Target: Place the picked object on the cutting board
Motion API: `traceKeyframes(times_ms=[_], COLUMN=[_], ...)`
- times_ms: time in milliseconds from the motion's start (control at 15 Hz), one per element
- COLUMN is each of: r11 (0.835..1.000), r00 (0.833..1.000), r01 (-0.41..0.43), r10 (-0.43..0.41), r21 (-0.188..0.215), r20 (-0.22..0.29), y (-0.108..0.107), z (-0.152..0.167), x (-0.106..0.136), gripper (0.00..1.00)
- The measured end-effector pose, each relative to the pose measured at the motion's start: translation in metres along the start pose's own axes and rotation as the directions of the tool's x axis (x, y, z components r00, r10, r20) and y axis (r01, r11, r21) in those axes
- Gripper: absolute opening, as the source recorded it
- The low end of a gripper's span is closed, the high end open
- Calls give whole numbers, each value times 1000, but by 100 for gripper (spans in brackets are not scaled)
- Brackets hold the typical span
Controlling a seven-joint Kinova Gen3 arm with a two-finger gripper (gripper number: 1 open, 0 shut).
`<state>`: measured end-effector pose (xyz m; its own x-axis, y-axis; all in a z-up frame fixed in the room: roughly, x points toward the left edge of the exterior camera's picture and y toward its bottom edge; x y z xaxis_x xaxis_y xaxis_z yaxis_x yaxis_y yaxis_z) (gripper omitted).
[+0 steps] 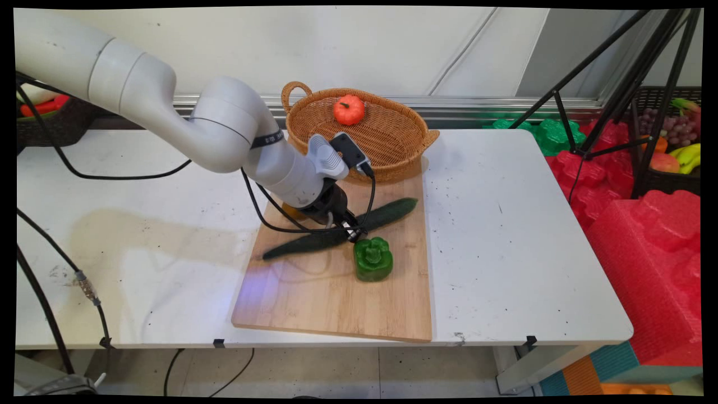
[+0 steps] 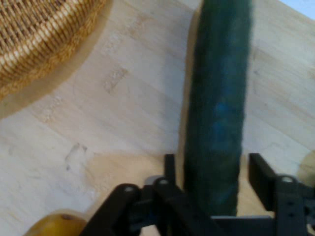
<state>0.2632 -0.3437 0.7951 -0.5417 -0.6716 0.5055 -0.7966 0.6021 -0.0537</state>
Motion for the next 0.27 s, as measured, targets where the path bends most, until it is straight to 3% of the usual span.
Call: traceKeyframes(times_ms=[267], r11=[1000], r00=[1000], r01=[-21], r10=[21], r21=[1], r20=[-23], y=[0], z=[-2], x=[5], gripper=[100])
